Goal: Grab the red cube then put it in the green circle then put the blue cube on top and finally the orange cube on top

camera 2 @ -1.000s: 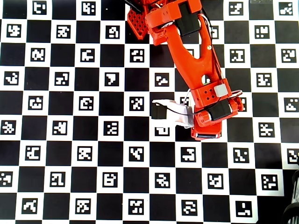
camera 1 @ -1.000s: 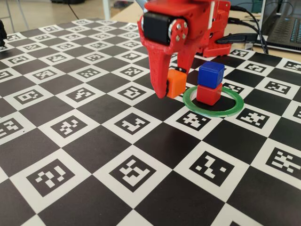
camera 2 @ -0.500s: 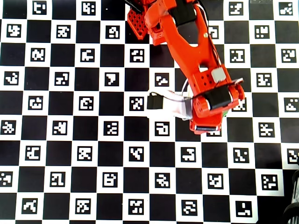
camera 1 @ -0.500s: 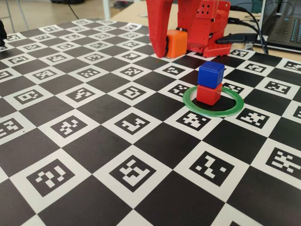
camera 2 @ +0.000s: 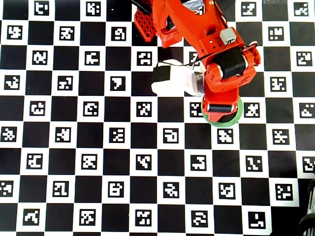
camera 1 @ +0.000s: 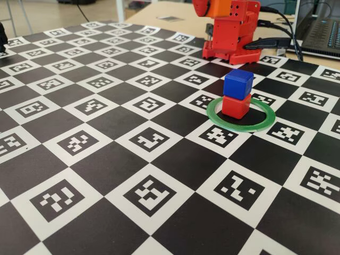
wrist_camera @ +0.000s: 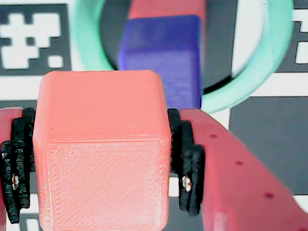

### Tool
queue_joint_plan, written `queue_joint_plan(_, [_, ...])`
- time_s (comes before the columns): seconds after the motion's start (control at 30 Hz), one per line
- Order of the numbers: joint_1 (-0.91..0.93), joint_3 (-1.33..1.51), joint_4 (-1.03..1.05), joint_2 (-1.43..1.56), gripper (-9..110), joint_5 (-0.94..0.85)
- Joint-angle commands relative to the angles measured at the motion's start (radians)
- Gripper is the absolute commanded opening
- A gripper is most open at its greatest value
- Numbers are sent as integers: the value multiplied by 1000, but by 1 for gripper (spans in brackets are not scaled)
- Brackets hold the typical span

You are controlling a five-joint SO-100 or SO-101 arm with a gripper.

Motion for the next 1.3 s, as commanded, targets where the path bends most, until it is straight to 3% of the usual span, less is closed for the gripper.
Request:
queue_joint_plan(0.0, [-54, -5, 40, 91, 6, 20])
queue_joint_plan(0.33, [-187, 25, -48, 67, 6, 89])
queue_joint_plan(1.27, [-201, 89, -186, -41, 6, 173])
